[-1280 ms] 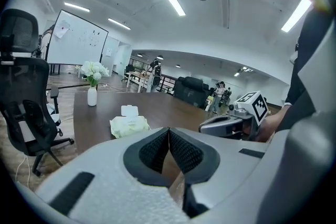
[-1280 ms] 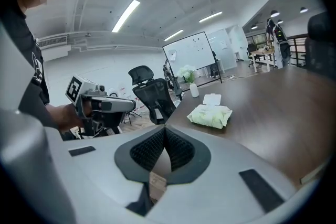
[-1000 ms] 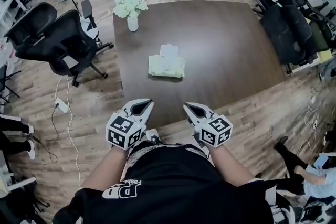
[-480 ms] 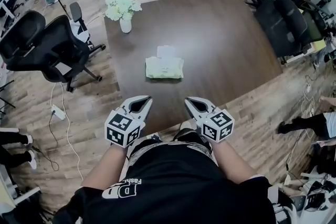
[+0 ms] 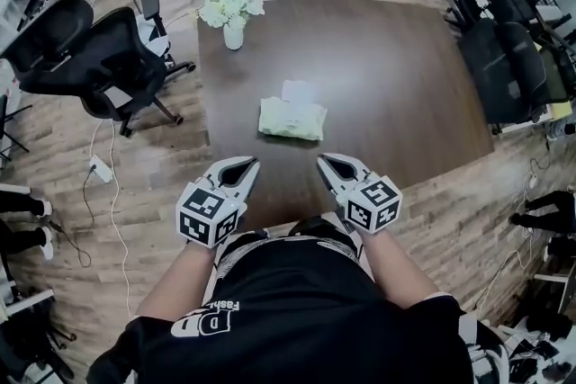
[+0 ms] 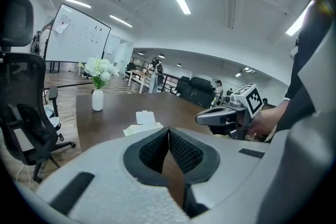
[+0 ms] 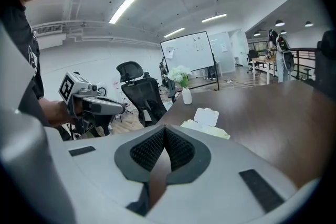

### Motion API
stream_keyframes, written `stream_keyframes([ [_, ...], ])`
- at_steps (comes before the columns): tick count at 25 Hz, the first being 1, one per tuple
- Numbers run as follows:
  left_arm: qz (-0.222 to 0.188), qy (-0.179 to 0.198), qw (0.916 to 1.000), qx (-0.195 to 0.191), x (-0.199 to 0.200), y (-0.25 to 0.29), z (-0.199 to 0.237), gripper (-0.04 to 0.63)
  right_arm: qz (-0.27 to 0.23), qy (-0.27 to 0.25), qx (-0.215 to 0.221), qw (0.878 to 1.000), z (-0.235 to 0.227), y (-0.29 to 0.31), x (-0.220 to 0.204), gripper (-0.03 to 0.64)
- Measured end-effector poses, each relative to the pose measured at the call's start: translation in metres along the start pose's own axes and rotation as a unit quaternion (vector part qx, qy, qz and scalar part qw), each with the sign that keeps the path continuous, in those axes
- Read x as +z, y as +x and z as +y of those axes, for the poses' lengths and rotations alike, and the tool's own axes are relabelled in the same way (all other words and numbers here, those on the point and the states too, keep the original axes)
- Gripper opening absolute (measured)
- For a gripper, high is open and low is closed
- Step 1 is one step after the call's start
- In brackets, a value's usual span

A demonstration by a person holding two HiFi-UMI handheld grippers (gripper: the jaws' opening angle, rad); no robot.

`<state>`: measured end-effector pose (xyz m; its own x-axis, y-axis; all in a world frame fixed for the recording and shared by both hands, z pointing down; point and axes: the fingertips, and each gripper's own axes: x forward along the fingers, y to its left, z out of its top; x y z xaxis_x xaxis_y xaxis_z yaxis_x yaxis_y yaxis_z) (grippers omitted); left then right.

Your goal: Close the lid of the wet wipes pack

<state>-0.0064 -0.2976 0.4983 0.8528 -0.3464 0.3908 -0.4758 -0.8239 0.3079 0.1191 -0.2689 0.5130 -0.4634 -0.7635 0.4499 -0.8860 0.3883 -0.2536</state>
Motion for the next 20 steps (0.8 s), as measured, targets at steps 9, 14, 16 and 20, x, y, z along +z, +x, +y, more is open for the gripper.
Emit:
stream_keyframes([
  [9, -0.017, -0.024, 0.9978, 0.059, 0.010, 0.010, 0.006, 0.019, 0.020, -0.047, 0.043, 0.998, -0.033, 0.027, 0.021, 0.006],
  [14, -0.013, -0.043, 0.9951, 0.088, 0.006, 0.014, 0.009, 0.020, 0.029, -0.098, 0.048, 0.994, -0.053, 0.049, 0.032, 0.006],
  [16, -0.009, -0.049, 0.9943, 0.094, 0.003, 0.017, 0.010, 0.020, 0.038, -0.128, 0.044, 0.990, -0.063, 0.061, 0.033, 0.006],
  [20, -0.001, -0.060, 0.9924, 0.107, -0.002, 0.024, 0.010, 0.019, 0.054, -0.166, 0.039, 0.984, -0.084, 0.086, 0.033, 0.006],
])
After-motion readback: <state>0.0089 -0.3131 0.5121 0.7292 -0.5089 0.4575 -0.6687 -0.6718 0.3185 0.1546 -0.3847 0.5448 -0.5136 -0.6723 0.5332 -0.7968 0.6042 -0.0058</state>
